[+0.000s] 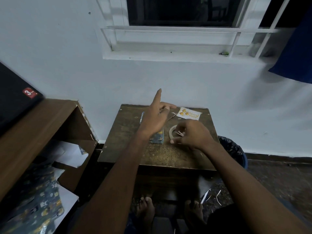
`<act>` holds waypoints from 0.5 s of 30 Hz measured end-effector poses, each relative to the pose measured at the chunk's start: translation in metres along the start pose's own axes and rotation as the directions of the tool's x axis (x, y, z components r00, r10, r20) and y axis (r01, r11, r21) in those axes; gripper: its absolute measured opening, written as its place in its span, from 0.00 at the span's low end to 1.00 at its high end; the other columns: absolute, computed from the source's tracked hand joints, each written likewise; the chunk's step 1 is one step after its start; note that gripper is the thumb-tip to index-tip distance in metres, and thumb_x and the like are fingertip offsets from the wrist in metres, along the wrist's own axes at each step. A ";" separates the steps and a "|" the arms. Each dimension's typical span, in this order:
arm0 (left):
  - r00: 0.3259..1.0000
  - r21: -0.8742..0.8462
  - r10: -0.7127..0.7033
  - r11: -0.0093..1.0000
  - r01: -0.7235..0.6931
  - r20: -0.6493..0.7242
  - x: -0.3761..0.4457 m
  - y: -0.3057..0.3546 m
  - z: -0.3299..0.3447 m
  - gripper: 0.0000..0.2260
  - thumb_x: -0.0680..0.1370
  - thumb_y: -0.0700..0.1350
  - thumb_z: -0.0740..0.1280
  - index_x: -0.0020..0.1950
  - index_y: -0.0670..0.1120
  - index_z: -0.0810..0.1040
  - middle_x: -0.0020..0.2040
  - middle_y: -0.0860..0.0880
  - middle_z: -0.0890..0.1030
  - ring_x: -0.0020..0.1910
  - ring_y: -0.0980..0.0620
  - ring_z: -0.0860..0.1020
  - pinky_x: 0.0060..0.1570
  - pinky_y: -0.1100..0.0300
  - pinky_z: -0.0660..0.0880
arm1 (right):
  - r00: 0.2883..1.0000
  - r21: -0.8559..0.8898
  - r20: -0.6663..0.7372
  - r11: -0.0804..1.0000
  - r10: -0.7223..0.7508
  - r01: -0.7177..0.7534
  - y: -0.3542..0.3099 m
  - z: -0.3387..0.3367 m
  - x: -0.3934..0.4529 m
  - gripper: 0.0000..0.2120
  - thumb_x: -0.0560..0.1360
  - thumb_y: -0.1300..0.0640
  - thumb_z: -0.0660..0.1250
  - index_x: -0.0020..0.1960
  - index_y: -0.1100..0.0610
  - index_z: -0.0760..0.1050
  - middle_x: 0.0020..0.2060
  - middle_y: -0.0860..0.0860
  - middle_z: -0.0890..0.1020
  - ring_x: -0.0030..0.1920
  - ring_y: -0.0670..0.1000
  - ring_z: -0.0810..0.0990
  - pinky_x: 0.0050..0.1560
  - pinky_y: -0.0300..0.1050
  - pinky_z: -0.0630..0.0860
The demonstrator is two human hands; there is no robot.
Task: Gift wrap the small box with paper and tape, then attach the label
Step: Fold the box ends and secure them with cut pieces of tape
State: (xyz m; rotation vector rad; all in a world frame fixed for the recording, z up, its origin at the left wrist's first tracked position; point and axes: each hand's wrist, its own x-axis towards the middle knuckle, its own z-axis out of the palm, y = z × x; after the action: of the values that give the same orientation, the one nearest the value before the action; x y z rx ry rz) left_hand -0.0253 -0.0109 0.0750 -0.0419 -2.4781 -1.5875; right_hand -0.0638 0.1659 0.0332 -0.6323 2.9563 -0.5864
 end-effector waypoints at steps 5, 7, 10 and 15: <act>0.997 -0.201 -0.048 0.979 0.035 -0.061 0.006 0.000 -0.007 0.29 0.89 0.46 0.56 0.87 0.51 0.46 0.62 0.56 0.85 0.62 0.68 0.76 0.58 0.71 0.70 | 0.981 0.477 -0.123 0.858 -0.148 0.189 -0.034 -0.009 -0.009 0.41 0.64 0.43 0.84 0.72 0.45 0.72 0.66 0.43 0.76 0.60 0.43 0.76 0.56 0.37 0.73; 0.994 -0.276 -0.058 0.961 0.030 -0.096 0.008 -0.002 -0.009 0.27 0.90 0.45 0.54 0.87 0.51 0.47 0.63 0.54 0.85 0.64 0.63 0.78 0.60 0.68 0.72 | 0.972 0.514 -0.157 0.825 -0.177 0.233 -0.047 -0.004 -0.009 0.41 0.66 0.44 0.84 0.74 0.44 0.69 0.67 0.40 0.75 0.63 0.39 0.75 0.59 0.35 0.73; 0.986 -0.361 -0.067 0.932 0.008 -0.150 0.010 -0.005 -0.012 0.26 0.90 0.43 0.55 0.86 0.50 0.51 0.61 0.55 0.86 0.67 0.56 0.79 0.67 0.59 0.74 | 0.964 0.497 -0.191 0.828 -0.186 0.258 -0.056 0.010 -0.004 0.41 0.67 0.44 0.83 0.75 0.47 0.68 0.69 0.41 0.75 0.67 0.41 0.75 0.67 0.42 0.73; 0.956 -0.231 -0.039 0.972 -0.031 -0.290 0.002 -0.004 -0.022 0.30 0.85 0.34 0.61 0.85 0.49 0.56 0.58 0.55 0.86 0.62 0.58 0.81 0.59 0.68 0.77 | 0.948 0.424 -0.246 0.856 -0.204 0.295 -0.059 0.013 0.004 0.30 0.72 0.56 0.79 0.72 0.53 0.73 0.65 0.49 0.79 0.63 0.48 0.76 0.65 0.54 0.76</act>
State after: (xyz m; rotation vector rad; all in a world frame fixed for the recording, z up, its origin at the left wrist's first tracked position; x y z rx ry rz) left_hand -0.0246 -0.0326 0.0808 0.1539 -2.0626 -1.7377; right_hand -0.0435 0.1100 0.0431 -0.9539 2.7443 -1.3889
